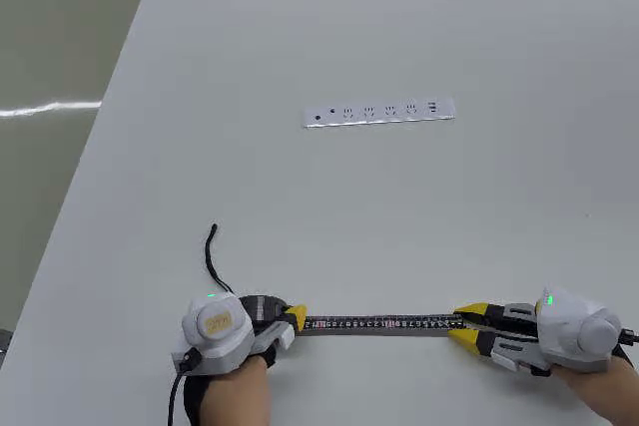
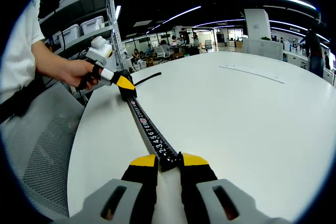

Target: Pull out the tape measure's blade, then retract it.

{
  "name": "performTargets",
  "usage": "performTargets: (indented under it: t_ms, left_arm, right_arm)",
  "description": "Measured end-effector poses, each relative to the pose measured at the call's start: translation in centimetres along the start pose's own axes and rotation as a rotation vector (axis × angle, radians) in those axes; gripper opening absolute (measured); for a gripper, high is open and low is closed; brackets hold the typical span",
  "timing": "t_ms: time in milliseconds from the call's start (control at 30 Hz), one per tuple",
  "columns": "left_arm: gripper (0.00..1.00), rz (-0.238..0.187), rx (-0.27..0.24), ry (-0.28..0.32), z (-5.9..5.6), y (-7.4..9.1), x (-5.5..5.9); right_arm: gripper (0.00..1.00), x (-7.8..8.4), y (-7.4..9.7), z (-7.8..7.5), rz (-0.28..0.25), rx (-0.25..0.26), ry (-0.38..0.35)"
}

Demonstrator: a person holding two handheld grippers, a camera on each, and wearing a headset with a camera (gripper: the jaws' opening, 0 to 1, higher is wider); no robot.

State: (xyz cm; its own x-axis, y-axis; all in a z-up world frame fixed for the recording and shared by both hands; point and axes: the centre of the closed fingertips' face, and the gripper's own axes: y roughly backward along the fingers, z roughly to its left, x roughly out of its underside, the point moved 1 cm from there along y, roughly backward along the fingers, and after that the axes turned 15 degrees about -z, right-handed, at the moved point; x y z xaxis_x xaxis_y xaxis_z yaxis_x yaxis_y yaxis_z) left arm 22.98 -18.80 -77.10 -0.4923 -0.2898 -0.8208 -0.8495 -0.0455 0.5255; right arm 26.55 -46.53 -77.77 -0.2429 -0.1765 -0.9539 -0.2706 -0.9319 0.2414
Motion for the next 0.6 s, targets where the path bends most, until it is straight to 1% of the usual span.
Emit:
performTargets:
  t_ms: [300,600]
  left_arm:
    - [0.70,-0.006,-0.010,-0.002,0.05,-0.03,0.03]
    - [0.72,-0.004,-0.026,-0.016,0.04,-0.06,0.10]
  right_arm:
    - [0.14,0.02,0.04,0.10,-0.007,-0.016,0.025]
    - [0.14,0.11,0.13,0.03,-0.020,-0.014,0.020]
